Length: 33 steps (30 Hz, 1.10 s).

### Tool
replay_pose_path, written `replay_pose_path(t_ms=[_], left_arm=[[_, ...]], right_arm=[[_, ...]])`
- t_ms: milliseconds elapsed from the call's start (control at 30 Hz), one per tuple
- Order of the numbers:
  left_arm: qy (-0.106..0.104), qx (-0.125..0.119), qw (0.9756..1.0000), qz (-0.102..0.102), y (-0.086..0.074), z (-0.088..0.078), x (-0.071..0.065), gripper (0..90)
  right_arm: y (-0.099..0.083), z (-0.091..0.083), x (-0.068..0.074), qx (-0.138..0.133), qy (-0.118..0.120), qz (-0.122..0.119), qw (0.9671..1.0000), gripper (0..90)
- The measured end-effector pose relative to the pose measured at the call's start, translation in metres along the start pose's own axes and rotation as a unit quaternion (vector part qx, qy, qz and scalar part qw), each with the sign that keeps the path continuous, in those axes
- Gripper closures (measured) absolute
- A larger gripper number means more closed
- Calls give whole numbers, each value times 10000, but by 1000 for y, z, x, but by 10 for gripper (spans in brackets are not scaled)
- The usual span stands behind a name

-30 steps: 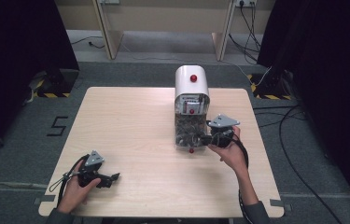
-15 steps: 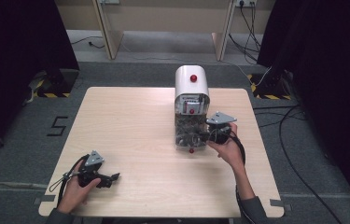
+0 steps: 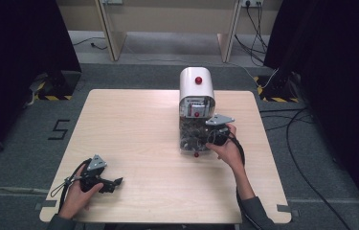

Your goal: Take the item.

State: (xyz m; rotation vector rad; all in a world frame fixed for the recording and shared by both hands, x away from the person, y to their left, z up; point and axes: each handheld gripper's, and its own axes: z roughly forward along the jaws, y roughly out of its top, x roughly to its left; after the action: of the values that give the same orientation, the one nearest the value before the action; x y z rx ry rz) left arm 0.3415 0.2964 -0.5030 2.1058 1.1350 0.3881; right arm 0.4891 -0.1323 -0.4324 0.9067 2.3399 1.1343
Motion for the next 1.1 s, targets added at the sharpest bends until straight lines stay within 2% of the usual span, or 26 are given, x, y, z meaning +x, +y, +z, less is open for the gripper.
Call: replay_pose_path(t_ms=[233, 400, 567, 667, 700, 733, 800, 867, 1100], left_arm=[[0, 0, 10000, 0, 0, 0, 0, 0], [0, 0, 10000, 0, 0, 0, 0, 0], [0, 0, 10000, 0, 0, 0, 0, 0], [0, 0, 10000, -1, 0, 0, 0, 0], [0, 0, 10000, 0, 0, 0, 0, 0], [0, 0, 10000, -1, 0, 0, 0, 0], [0, 0, 10000, 0, 0, 0, 0, 0], [1, 0, 10000, 0, 0, 0, 0, 0], [0, 0, 10000, -1, 0, 0, 0, 0]], right_arm=[[-3, 6, 3, 190, 77, -17, 9998, 377], [-5, 10, 4, 298, 127, -8, 9995, 398], [-8, 15, 5, 400, 193, 34, 9990, 480], [-8, 15, 7, 431, 241, 93, 9987, 563], [-8, 15, 7, 436, 278, 68, 9986, 621], [-8, 14, 7, 425, 323, 41, 9986, 644], [-8, 13, 8, 441, 290, 29, 9986, 661], [-7, 11, 9, 421, 259, -41, 9988, 718], [0, -1, 7, 144, 226, -85, 9996, 735]])
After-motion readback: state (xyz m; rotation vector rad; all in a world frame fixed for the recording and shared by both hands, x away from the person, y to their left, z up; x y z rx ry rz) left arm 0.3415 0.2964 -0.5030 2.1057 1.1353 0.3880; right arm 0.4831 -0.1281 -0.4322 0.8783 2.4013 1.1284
